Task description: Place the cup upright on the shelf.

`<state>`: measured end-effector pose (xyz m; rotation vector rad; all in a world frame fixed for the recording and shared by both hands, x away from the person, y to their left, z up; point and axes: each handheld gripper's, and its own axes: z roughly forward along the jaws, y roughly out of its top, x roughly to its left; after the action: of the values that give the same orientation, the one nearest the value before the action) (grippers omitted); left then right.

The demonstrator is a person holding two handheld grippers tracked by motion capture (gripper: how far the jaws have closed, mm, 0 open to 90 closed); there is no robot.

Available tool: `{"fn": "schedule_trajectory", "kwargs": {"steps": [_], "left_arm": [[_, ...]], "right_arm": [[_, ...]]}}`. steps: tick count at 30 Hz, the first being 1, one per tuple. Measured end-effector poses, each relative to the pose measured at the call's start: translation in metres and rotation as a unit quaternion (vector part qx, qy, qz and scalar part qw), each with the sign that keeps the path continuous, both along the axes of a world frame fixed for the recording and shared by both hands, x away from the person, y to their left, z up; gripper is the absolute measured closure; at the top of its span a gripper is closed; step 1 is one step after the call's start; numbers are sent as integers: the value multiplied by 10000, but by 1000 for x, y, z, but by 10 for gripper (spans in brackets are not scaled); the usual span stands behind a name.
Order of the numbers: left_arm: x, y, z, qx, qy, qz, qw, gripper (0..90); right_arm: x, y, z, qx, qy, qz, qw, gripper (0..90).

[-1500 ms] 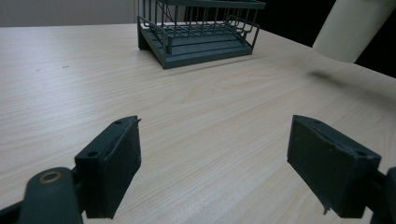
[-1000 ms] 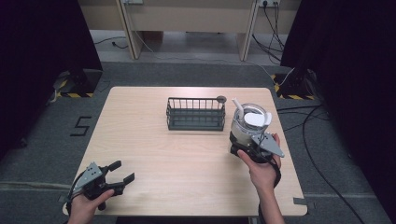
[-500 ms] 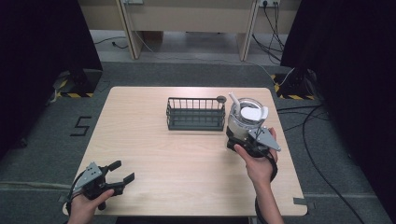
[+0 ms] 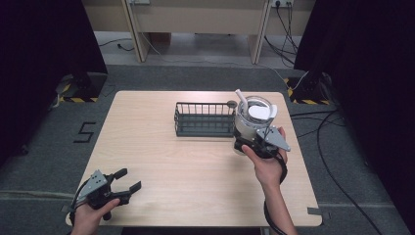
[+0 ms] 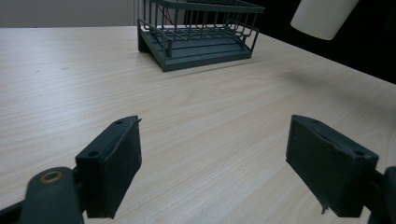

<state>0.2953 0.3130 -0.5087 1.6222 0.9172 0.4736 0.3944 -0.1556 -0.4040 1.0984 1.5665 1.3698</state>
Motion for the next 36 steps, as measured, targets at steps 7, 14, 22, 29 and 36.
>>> {"fn": "schedule_trajectory", "kwargs": {"steps": [7, 14, 22, 29, 36], "left_arm": [[0, 0, 0, -7, 3, -2, 10000, 173], [0, 0, 0, -11, 1, -6, 10000, 173], [0, 0, 0, -20, 1, -9, 10000, 174], [0, 0, 0, -28, -4, -10, 10000, 174], [0, 0, 0, -36, -6, -12, 10000, 174]], "right_arm": [[6, 5, 3, 4, -18, 36, 10000, 102], [12, 11, 6, 34, -28, 71, 10000, 102], [18, 16, 9, 64, -21, 101, 9999, 102], [24, 21, 15, 74, -71, 130, 9999, 102], [29, 26, 20, 100, -86, 147, 9998, 102]]}}
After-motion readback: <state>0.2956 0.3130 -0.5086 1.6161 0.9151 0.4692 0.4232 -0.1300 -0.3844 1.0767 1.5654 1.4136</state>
